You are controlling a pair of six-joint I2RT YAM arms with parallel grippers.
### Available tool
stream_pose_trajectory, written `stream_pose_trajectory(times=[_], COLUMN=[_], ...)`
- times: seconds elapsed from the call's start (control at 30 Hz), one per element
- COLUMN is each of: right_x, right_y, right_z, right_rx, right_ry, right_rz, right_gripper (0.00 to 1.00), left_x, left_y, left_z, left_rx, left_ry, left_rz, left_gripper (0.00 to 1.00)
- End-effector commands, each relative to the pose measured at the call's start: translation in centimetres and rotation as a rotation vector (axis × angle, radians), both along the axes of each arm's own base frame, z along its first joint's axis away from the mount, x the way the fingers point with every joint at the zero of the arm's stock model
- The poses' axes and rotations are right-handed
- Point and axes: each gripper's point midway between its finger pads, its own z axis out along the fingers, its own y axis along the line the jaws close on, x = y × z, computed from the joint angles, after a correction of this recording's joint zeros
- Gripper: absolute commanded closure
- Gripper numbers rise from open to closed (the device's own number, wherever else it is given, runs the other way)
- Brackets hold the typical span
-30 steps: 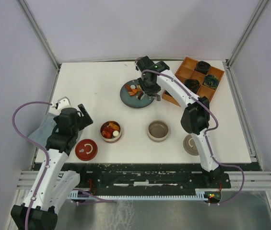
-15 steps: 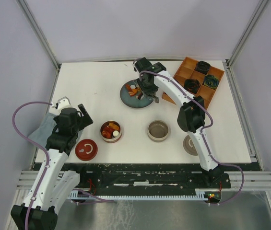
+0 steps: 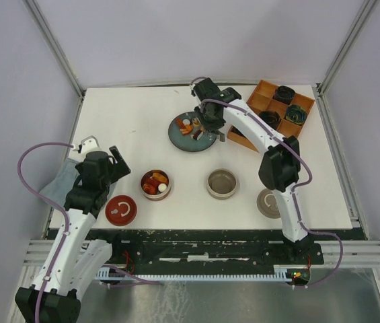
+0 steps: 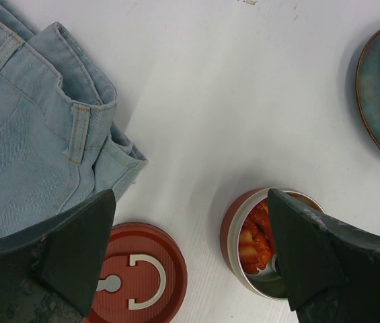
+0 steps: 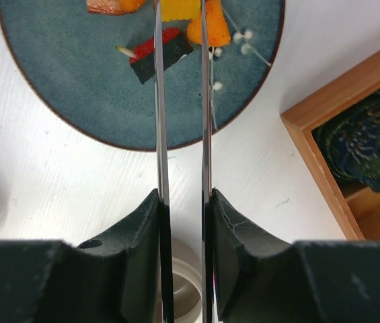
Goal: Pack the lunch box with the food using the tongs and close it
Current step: Pick up the fake food from the plate.
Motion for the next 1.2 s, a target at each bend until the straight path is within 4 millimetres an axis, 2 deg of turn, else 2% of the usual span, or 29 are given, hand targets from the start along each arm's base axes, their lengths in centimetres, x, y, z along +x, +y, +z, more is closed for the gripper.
stream_pose_trajectory(times=[0.0,0.23,0.4,0.6,0.77,0.93,1.07,1.17], right_x=[0.4,-2.0,-4.8,-8.9,-12.8,-17.4,-20.5,-22.1], right_y=[0.2,-0.4,-1.4,-4.5,-7.6,-9.4,-9.2,-8.8], right_z=[8.1,10.1,11.9,13.0,13.1,11.3,9.4,8.3], right_rx=[0.145,0.193,0.232,0.222,0.194,0.202,0.262,0.305], right_ry=[-0.18,-0.168,-0.152,-0.159,-0.127,-0.023,0.081,0.143], right_rz=[-0.026,-0.026,-0.009,-0.025,-0.088,-0.123,-0.14,-0.141], right_gripper=[0.66,0.66,0.66,0.65,0.65,0.64,0.64,0.64], left_x=[0.8,0.8,0.8,0.8,1.0,1.0,1.1,1.0], left_y=[-0.2,-0.2,-0.3,-0.2,-0.4,-0.5,-0.6,-0.5], left_z=[1.0,1.0,1.0,1.0,0.9,0.7,0.7,0.7], left_rx=[-0.005,-0.006,-0.006,-0.004,-0.009,-0.012,-0.013,-0.01], left_ry=[-0.046,-0.047,-0.047,-0.047,-0.046,-0.035,-0.037,-0.036], left_rz=[-0.011,-0.011,-0.015,-0.013,-0.02,-0.025,-0.029,-0.025], left_gripper=[0.0,0.0,0.0,0.0,0.0,0.0,0.0,0.0])
